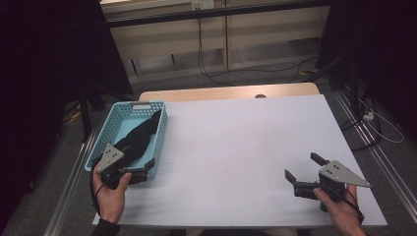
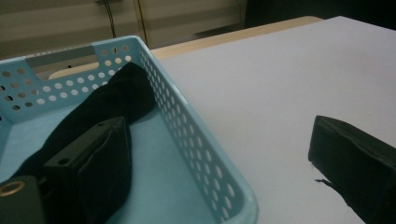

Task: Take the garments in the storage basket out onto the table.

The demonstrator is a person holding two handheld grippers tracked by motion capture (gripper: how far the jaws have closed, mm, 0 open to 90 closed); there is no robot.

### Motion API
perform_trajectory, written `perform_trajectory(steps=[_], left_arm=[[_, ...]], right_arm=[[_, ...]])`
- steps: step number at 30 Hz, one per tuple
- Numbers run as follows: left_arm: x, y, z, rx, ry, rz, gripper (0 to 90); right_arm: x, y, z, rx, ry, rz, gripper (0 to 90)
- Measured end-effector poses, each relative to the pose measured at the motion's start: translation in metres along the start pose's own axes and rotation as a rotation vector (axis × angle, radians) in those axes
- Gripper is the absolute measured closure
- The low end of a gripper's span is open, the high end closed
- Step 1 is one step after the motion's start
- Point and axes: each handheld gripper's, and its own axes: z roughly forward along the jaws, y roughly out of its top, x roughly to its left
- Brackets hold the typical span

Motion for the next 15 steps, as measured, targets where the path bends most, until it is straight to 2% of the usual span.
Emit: perform_trajectory(steps=[3,4,5,15], left_arm=[[0.009,0.007,0.001,0.016,0.017,-0.01,4.4],[0.009,0.007,0.001,0.016,0.017,-0.01,4.3],[0.014,0.01,0.003,0.038,0.005,-0.013,4.3],[0.037,0.026,0.012,0.065,0.022,-0.042,4.1]], right_arm=[[0.001,0.0,0.0,0.002,0.007,-0.003,0.5],[0.001,0.0,0.0,0.002,0.007,-0.003,0.5],[0.001,0.0,0.001,0.003,0.006,-0.002,0.1],[0.001,0.0,0.002,0.007,0.016,0.001,0.3]])
